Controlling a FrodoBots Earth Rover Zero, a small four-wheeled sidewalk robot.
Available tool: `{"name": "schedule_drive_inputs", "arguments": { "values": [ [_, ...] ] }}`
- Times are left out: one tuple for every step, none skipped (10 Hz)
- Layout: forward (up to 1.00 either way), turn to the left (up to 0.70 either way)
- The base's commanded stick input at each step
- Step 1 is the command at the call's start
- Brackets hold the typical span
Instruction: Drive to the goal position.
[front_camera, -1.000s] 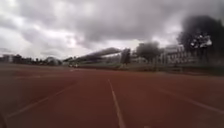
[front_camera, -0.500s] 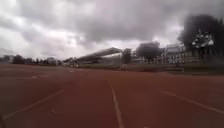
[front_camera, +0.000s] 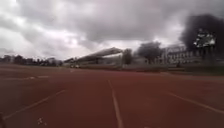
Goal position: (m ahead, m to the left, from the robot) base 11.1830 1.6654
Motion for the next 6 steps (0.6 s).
{"name": "schedule_drive_inputs", "arguments": {
  "values": [
    [0.70,0.00],
    [0.70,0.00],
    [0.70,0.00],
    [0.70,0.00],
    [0.70,0.00],
    [0.70,0.00]
  ]
}}
